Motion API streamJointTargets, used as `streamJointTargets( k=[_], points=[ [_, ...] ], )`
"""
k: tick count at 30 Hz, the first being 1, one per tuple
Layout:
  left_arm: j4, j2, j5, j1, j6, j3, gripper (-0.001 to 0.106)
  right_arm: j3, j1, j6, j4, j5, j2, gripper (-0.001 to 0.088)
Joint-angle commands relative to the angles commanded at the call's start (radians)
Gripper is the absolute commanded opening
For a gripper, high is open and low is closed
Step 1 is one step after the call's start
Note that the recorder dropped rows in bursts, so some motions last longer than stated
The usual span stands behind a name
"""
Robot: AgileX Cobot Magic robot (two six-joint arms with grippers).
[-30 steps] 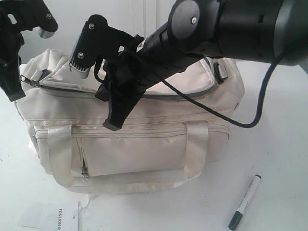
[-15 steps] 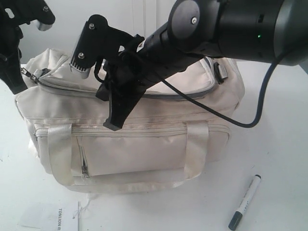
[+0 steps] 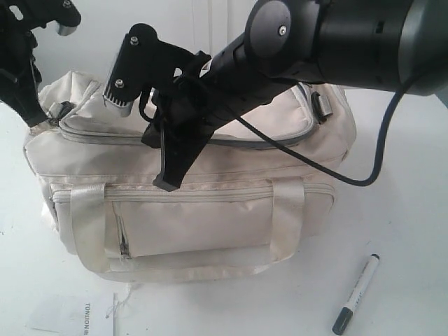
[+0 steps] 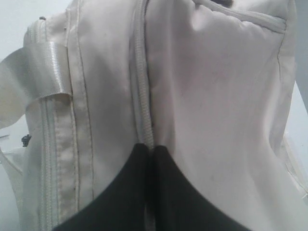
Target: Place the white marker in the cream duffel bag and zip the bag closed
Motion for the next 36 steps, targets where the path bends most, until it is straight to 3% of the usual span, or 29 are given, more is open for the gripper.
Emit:
streamJointTargets(
  k=[1,4,7,9,14,16,21,27,33,36],
  points=[
    [0.002,-0.017,0.000,0.000,-0.056,0.000,0.058,0.000,0.000,0.000,0.000,0.000,0.000,0.0000],
    [-0.038,-0.080,0.000,0.000,-0.063,0.000,0.057,0.000,0.000,0.004,0.002,0.009,0.000,0.0000],
    [-0.171,-0.134,0.003,0.000,0.036,0.000,0.057,0.000,0.000,0.049,0.004,0.016,-0.006,0.0016],
    [-0.271,-0.149,0.004,0.000,0.136,0.000,0.057,0.000,0.000,0.091,0.004,-0.001,-0.015,0.0090],
    [-0.464,-0.160,0.030,0.000,0.384,0.012,0.057,0.000,0.000,0.186,0.004,0.006,-0.069,0.0424],
    [-0.507,-0.160,0.025,-0.002,0.422,0.026,0.057,0.000,-0.002,0.254,-0.004,0.031,-0.099,0.0484],
    [-0.602,-0.160,-0.037,-0.002,0.517,0.076,0.057,0.003,-0.032,0.415,-0.064,0.239,-0.169,0.0487],
    [-0.757,-0.160,-0.111,-0.002,0.684,0.116,0.058,0.003,-0.053,0.427,-0.073,0.509,-0.185,0.0487],
    [-0.854,-0.139,-0.138,-0.024,0.774,0.117,0.058,0.013,-0.053,0.427,-0.098,0.594,-0.205,0.0413],
    [-0.854,-0.104,-0.135,-0.067,0.912,0.117,0.058,0.050,-0.053,0.427,-0.122,0.587,-0.238,0.0387]
  ],
)
